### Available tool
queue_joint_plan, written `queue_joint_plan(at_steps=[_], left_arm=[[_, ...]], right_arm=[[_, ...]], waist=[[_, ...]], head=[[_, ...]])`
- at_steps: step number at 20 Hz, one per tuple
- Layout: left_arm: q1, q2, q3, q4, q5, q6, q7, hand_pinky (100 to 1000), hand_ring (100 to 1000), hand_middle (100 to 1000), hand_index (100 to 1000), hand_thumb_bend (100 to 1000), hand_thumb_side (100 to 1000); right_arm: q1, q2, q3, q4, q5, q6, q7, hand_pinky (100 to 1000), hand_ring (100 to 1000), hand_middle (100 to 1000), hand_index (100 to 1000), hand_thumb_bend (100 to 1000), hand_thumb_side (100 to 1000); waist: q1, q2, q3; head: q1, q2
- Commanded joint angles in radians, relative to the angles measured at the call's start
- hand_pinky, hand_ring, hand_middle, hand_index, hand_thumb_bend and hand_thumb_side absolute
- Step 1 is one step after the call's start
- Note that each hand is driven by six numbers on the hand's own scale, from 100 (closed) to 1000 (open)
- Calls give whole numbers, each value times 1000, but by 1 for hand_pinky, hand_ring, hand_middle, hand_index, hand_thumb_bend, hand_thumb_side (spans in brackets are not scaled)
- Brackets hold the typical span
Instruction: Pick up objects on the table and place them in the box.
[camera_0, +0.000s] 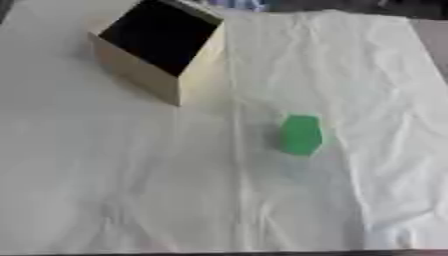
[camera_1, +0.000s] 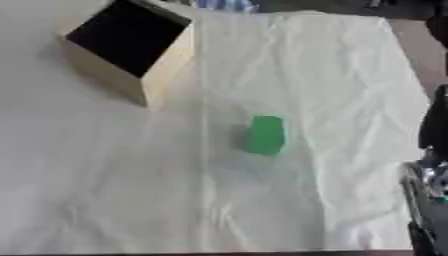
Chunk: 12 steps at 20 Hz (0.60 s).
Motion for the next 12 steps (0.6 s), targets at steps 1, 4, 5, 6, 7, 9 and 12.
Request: queue_joint_plan(at_steps=[1,4,5,6,7,9,12], left_arm=[[-3,6,10,-14,-5,-2,-1,621,771,774,847,353,519],[-3,6,10,-14,-5,-2,-1,621,771,774,847,354,520],[-3,6,10,-14,-5,-2,-2,621,771,774,847,353,520],[-3,6,10,-14,-5,-1,-2,621,771,774,847,353,520],[-2,6,10,-14,-5,-1,-2,621,771,774,847,352,520],[-2,7,9,-14,-5,-1,-3,621,771,774,847,352,520],[0,13,9,-14,-5,0,-3,621,771,774,847,352,519]], right_arm=[[-4,-19,-2,-15,7,4,0,794,710,608,812,100,737],[-3,-19,-2,-15,8,4,1,794,710,608,813,100,740],[-2,-20,-2,-15,9,4,1,794,711,608,813,100,744],[-1,-21,-2,-15,9,4,1,794,711,608,813,100,739],[2,-27,-1,-15,11,3,1,795,711,609,813,100,736],[13,-53,1,-15,17,-4,3,796,714,610,815,100,725],[50,-150,11,-15,48,-25,11,800,724,616,820,100,702]], waist=[[5,-13,1],[4,-12,1],[4,-12,1],[4,-12,1],[3,-12,1],[2,-13,0],[-3,-17,-1]], head=[[1,-5],[1,-4],[1,-4],[1,-4],[1,-3],[3,-1],[7,4]])
